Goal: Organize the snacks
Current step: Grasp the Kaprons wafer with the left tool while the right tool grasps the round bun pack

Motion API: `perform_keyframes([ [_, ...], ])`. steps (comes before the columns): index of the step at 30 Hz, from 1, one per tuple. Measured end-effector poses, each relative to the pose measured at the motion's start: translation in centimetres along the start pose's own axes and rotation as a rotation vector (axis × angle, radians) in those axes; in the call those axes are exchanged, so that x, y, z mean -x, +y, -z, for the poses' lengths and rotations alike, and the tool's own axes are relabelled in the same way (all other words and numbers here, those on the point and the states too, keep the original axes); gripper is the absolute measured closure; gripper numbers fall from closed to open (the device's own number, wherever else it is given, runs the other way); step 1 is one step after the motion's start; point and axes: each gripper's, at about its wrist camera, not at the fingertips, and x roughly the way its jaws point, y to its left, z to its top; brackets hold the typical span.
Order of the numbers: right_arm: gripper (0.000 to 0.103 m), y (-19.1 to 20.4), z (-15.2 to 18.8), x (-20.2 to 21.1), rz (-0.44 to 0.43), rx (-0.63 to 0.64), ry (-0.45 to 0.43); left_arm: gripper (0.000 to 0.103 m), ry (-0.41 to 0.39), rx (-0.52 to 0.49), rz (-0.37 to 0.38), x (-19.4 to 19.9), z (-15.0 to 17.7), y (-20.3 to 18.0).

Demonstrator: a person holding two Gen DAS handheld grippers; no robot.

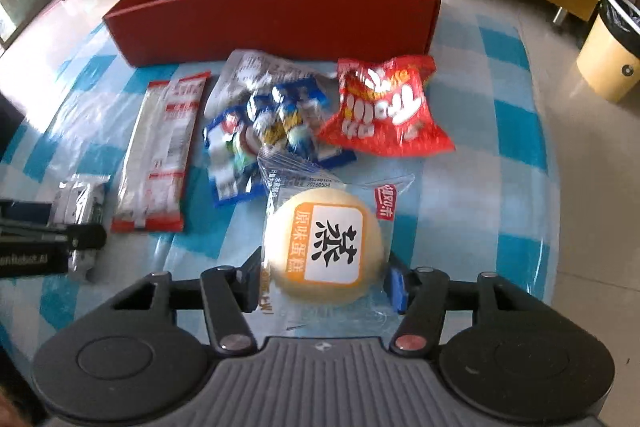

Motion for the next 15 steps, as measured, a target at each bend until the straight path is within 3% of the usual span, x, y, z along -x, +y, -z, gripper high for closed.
perform_keyframes([
  [5,0.049,1.3,2.1,1.3,-0.045,0.041,0.025,0.035,0.000,-0.020,0.000,0.2,1.0,0.2],
  [8,0.049,2.2,2.8,1.3,-0.066,0.064,0.044,0.018,0.003,-0.011,-0.005,0.0,1.3,0.4],
  [9,0.049,2.2,2.9,1.2,-0.065,0.058,0.049,0.018,0.003,-0.004,-0.008,-0.1,1.3,0.5],
  [15,0.034,1.6,2.1,1.3,-0.070,0.012,0.028,0.014,0.010,0.030,-0.015,-0.6,0.9,0.9],
])
